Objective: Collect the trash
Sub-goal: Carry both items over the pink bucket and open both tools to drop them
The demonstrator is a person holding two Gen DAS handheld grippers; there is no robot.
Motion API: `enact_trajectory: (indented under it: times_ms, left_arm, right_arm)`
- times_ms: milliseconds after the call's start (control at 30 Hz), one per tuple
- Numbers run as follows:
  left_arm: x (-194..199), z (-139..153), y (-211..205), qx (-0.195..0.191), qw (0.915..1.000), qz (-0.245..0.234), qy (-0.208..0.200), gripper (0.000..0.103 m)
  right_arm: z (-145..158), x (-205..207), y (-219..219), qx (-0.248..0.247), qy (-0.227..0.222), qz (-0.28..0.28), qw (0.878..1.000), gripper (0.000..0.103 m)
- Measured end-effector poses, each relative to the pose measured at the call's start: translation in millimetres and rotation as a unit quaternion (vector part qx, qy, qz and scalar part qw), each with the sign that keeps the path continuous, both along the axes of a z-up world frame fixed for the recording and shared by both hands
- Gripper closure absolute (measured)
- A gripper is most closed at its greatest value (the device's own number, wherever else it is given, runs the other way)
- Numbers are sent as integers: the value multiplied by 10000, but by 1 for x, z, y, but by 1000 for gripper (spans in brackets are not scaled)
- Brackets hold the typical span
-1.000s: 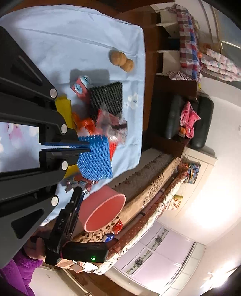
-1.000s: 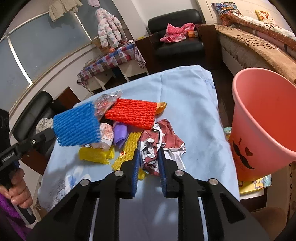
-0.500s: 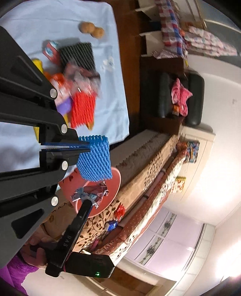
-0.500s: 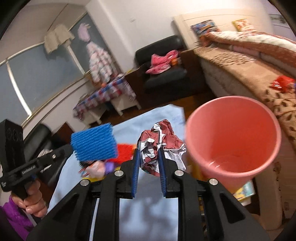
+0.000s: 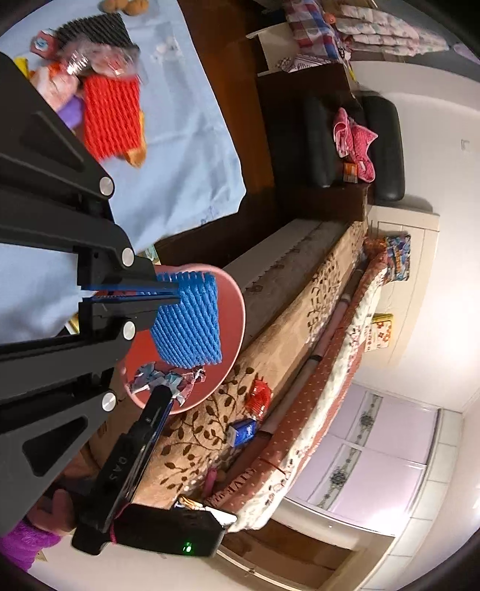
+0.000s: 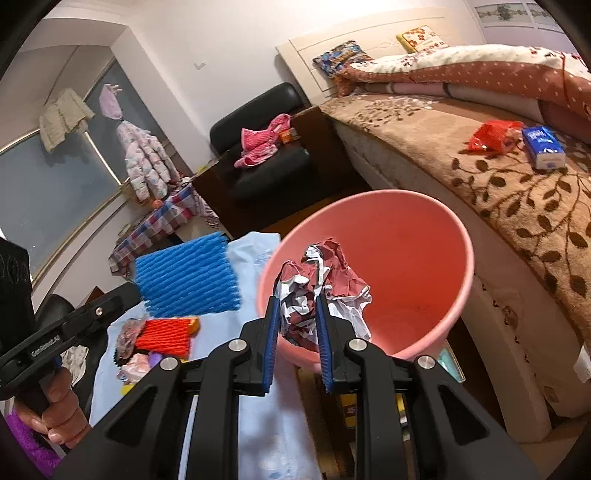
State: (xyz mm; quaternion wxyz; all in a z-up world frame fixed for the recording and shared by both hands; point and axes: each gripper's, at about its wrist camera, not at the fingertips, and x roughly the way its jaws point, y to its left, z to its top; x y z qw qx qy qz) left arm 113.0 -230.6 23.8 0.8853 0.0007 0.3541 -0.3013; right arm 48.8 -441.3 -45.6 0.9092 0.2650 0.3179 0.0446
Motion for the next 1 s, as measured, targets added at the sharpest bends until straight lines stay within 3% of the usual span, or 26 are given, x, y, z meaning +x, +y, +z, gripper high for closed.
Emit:
enact_trajectory:
  times_ms: [267, 500, 733, 1000]
  left_arm:
    - [29, -32, -40, 476, 9986, -29, 246, 102]
    - [38, -52, -53, 580, 9975, -185, 353, 101]
    - [46, -55, -46, 409, 9981, -29, 469, 77]
    - [66, -77, -53, 554, 9934, 258, 971, 77]
  right_arm:
    - [-16, 9, -13, 121, 158, -66, 9998, 83]
    - [-25, 19, -16, 178, 305, -92, 9993, 82]
    - [-28, 25, -17, 85, 398, -172, 9990, 74]
    - [-27, 22, -16, 64, 395, -185, 9990, 74]
